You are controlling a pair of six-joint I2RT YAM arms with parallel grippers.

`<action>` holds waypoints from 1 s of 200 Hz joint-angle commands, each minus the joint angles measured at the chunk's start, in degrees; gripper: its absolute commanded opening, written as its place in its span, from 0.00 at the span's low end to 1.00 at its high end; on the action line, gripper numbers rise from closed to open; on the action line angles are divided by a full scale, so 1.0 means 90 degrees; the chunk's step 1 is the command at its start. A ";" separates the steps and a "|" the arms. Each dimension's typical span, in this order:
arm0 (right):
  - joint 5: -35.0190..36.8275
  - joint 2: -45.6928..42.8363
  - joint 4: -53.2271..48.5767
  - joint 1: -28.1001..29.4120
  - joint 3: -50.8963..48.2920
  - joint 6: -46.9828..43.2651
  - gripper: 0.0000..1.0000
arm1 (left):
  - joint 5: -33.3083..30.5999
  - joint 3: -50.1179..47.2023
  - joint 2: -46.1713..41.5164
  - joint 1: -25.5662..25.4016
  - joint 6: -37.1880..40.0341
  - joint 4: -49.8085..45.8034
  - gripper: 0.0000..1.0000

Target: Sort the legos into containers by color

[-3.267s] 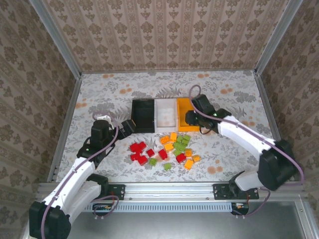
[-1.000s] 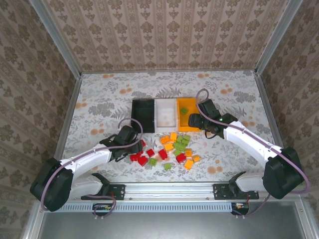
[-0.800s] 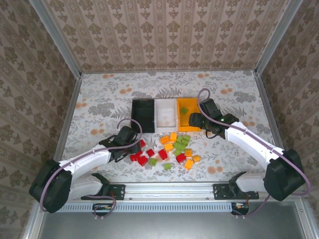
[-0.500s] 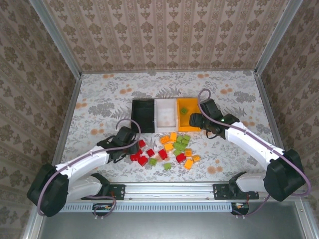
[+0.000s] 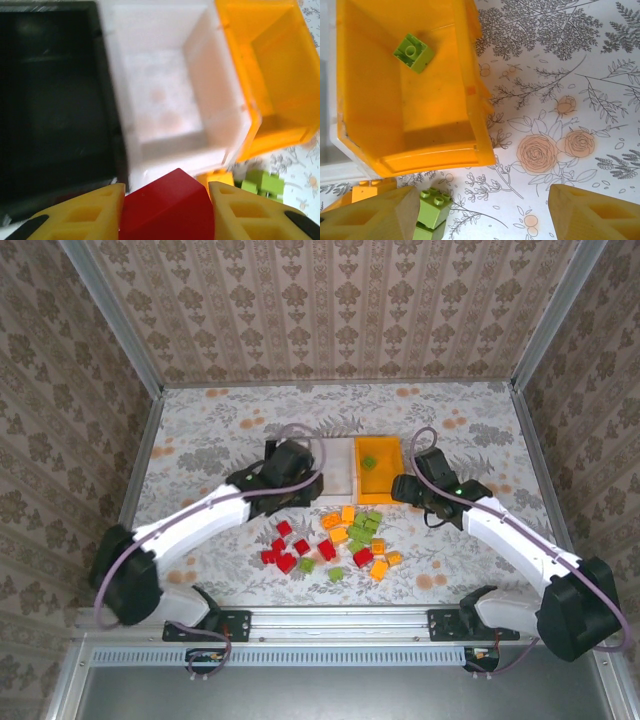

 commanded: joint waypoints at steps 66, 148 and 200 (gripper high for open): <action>-0.0168 -0.0659 -0.0339 -0.0143 -0.0421 0.0049 0.72 | 0.0148 0.2361 0.2346 0.0187 0.0779 -0.0057 0.59; -0.1438 -0.0761 -0.0823 0.0297 -0.0822 -0.0099 0.72 | 0.0036 0.0875 -0.0138 -0.0370 0.0733 0.0099 1.00; -0.1630 -0.0619 -0.1053 0.1344 -0.1352 -0.0035 0.72 | -0.0580 -0.1320 -0.2018 -0.0835 0.0019 0.0439 1.00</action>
